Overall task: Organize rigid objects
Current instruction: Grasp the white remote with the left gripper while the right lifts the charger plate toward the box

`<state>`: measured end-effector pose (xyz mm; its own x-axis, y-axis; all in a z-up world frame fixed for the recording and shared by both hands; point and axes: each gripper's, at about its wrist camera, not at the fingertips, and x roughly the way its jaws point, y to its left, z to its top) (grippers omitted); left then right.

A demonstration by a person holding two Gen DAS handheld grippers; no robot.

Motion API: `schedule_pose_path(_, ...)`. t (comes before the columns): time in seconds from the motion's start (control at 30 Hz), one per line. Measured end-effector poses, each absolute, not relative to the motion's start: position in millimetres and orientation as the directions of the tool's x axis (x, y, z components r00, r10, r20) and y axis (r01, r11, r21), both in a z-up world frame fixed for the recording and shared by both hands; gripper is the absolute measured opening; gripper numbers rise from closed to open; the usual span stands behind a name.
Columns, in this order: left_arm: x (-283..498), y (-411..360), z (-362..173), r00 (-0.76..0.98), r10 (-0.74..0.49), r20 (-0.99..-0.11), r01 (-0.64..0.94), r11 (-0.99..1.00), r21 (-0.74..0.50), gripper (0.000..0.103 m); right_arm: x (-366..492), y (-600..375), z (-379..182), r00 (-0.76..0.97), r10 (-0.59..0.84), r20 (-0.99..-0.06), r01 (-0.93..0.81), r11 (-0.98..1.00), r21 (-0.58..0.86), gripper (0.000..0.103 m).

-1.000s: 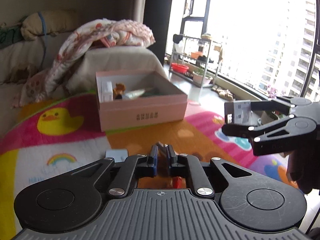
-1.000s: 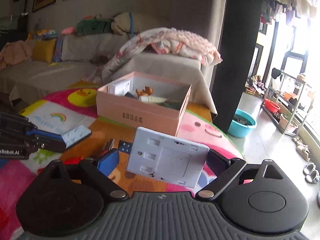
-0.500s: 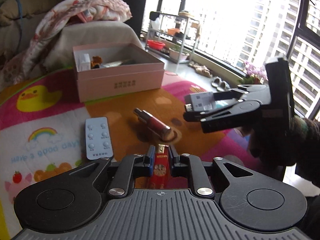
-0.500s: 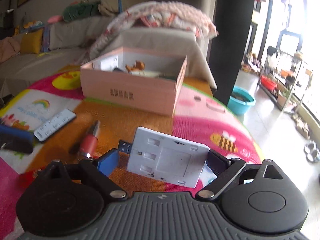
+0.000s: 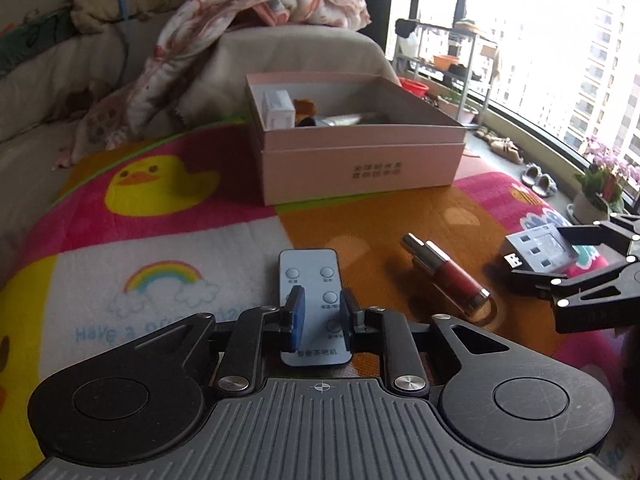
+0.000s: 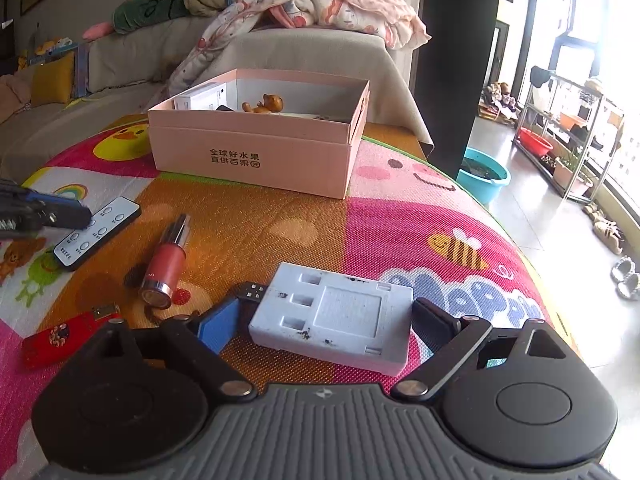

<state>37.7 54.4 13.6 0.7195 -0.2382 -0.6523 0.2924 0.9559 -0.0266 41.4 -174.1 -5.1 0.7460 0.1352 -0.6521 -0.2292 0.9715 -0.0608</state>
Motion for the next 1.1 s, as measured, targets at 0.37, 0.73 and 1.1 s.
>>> schedule_pose_path(0.37,31,51,13,0.749,-0.192,-0.634,0.27,0.962,0.027,0.05,43,-175,-6,0.74,0.139,-0.658,-0.226,0.973,-0.049,0.093)
schedule_pose_path(0.73,42,50,5,0.726,-0.207,-0.656,0.26,0.965,-0.017,0.051,45,-176,-7,0.737,0.137,-0.661,-0.218,0.975,-0.042,0.093)
schedule_pose_path(1.1,10,52,12,0.722,-0.314,-0.617,0.355,0.933,-0.06,0.043,36,-174,-3,0.738,0.155,-0.657,-0.254,0.966,-0.057,0.083)
